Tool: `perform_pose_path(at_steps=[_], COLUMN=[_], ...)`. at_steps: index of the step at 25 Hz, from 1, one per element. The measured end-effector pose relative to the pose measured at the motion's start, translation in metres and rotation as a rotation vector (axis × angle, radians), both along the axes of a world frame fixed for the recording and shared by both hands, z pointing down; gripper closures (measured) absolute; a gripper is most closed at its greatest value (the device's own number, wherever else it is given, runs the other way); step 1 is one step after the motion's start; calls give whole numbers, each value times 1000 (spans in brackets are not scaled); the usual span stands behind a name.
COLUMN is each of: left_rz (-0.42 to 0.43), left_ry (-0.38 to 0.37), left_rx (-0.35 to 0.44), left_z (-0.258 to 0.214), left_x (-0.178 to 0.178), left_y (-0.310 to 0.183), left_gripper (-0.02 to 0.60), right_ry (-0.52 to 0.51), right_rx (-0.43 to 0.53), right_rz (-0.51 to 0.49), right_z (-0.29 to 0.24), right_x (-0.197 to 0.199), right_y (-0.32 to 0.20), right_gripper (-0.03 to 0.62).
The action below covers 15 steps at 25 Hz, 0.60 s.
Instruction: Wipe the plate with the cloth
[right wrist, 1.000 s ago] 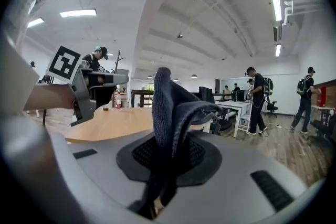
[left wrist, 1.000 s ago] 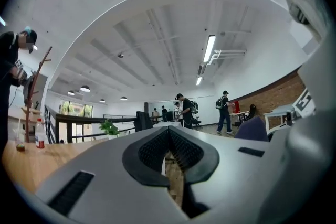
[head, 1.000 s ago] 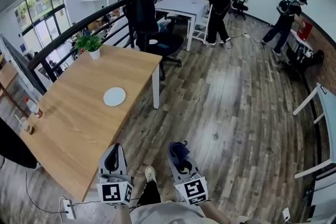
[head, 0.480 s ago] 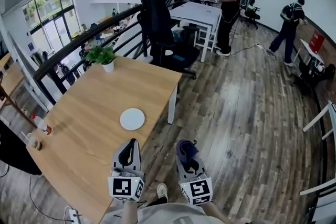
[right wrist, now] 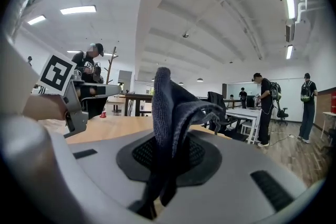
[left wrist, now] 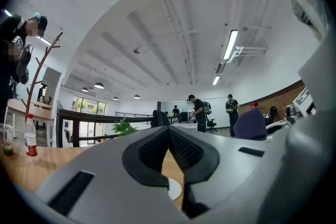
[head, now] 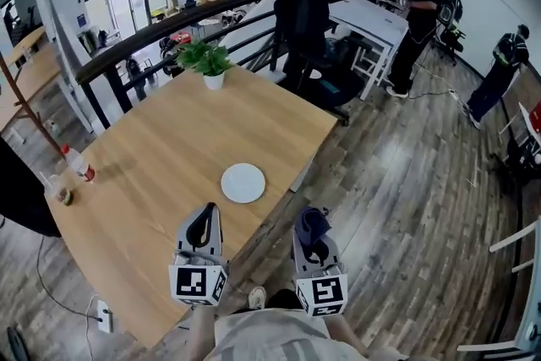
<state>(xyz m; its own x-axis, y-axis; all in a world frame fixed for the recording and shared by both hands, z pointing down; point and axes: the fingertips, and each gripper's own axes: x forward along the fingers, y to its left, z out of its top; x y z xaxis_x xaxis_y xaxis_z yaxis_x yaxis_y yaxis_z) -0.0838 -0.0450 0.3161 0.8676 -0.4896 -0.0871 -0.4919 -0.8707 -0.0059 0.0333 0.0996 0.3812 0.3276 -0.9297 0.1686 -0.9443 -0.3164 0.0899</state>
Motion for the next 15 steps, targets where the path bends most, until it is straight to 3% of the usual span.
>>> perform_pose_path(at_steps=[7,15], left_rz=[3,-99], left_ry=[-50,-62], left_rx=[17,27], left_z=[1,-5], left_x=[21,66], left_y=[-20,-62], left_gripper=[572,572], right_ry=[-37,-24], right_rx=[-6,20], right_rz=[-44,-195], right_z=[10,2], right_x=[19,65], right_y=[-44,-116], right_gripper=[537,537])
